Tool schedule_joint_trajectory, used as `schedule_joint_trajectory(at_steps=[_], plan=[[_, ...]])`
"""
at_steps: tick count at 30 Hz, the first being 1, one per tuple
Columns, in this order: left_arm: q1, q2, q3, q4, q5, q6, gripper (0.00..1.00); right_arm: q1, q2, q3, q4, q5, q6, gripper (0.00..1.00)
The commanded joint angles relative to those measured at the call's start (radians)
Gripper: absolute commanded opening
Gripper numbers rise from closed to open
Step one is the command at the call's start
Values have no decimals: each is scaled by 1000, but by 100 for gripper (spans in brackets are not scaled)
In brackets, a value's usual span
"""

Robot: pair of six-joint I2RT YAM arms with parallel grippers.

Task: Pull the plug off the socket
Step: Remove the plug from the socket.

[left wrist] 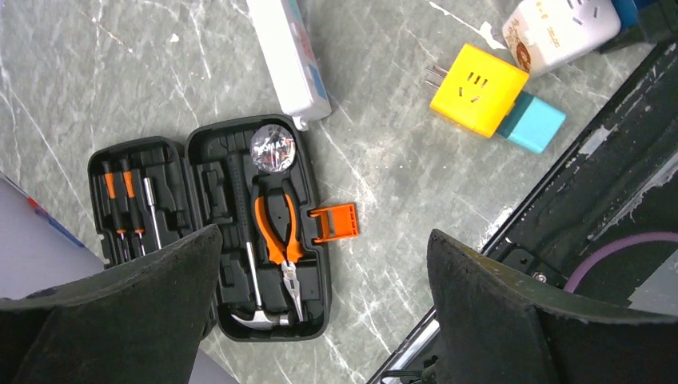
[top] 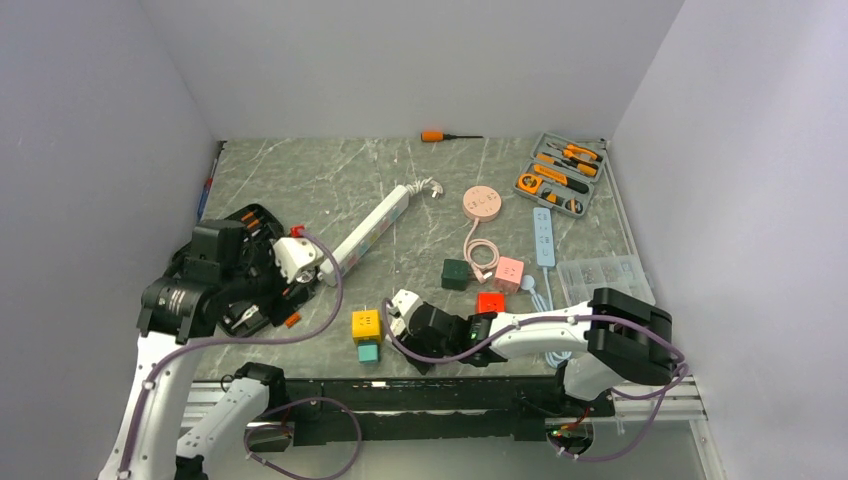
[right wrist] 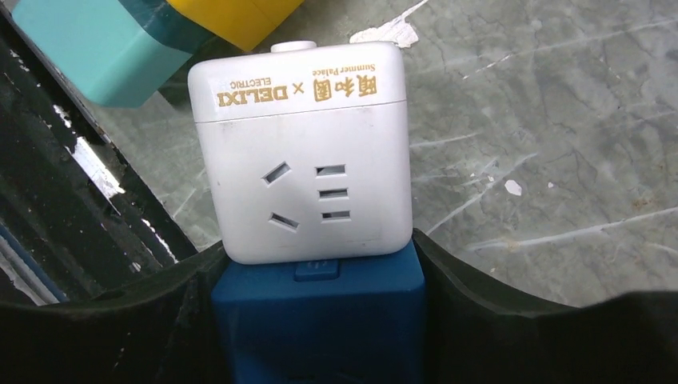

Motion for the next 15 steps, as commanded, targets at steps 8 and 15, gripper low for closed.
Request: schedule_joint_trajectory(at_steps=[8,15], plan=[[2,2,3,20,101,90,100,91,-102,25,-220,22,272,100],[-2,19,-31,71,134,71,99,91,-235,37,-279,142,243,96]])
